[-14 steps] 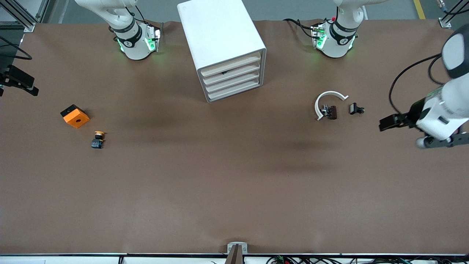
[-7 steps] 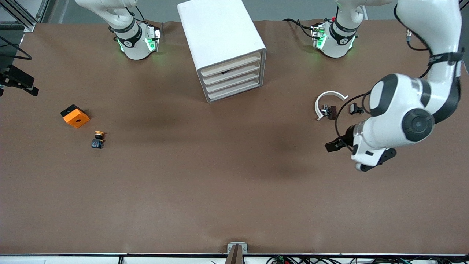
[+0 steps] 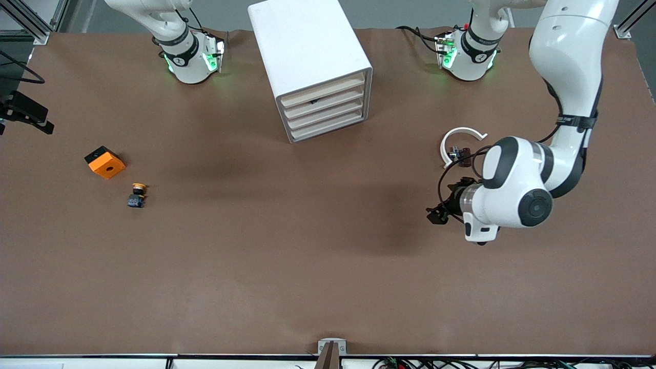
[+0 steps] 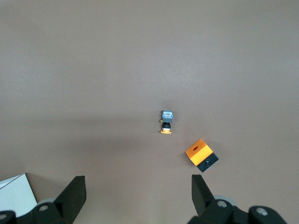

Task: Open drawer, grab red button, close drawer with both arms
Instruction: 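Reach the left gripper to the top drawer handle of the cabinet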

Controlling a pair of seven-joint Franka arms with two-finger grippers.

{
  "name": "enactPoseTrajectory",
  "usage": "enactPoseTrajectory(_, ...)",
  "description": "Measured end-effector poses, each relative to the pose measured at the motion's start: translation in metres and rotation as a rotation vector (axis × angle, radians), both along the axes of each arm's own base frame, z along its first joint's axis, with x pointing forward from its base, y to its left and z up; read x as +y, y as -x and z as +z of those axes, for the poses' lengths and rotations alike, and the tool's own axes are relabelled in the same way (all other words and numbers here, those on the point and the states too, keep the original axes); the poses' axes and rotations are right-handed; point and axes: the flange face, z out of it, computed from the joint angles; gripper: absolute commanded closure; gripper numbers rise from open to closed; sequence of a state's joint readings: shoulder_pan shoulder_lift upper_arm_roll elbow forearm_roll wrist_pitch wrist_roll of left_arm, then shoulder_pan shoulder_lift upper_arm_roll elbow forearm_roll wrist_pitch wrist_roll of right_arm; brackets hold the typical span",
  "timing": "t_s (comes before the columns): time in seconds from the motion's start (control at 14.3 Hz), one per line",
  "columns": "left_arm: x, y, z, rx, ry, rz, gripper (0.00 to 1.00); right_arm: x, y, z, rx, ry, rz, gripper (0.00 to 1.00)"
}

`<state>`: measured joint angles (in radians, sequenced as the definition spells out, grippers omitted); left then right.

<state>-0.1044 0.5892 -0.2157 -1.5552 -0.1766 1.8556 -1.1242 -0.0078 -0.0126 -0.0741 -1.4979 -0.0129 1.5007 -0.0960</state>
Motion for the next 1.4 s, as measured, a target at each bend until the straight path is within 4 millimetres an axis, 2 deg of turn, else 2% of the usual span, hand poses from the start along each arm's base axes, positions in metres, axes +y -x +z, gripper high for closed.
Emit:
enactPoseTrajectory(0.35,-0.086,0.038,-0.053,0.154,-0.173,0.303,0.00,0.000,0.000,0.000,0.000,0.000,0.000,0.00)
enactPoseTrajectory(0.56,-0.119,0.057,-0.071,0.273,-0.249,0.540,0.00,0.000,0.000,0.000,0.000,0.000,0.001,0.00)
enactPoseTrajectory(0.7,-0.140,0.074,-0.079,0.334,-0.294,0.595,0.00,0.000,0.000,0.000,0.000,0.000,0.001,0.00)
enactPoseTrajectory(0.84,-0.166,0.100,-0.083,0.451,-0.327,0.618,0.00,0.000,0.000,0.000,0.000,0.000,0.001,0.00)
enactPoseTrajectory(0.98,-0.181,0.112,-0.085,0.573,-0.292,0.652,0.00,0.000,0.000,0.000,0.000,0.000,0.001,0.00)
enactPoseTrajectory(1.19,-0.188,0.120,-0.084,0.713,-0.247,0.677,0.00,0.000,0.000,0.000,0.000,0.000,0.002,0.00)
enactPoseTrajectory(1.4,-0.198,0.136,-0.082,0.848,-0.260,0.676,0.00,0.000,0.000,0.000,0.000,0.000,0.002,0.00)
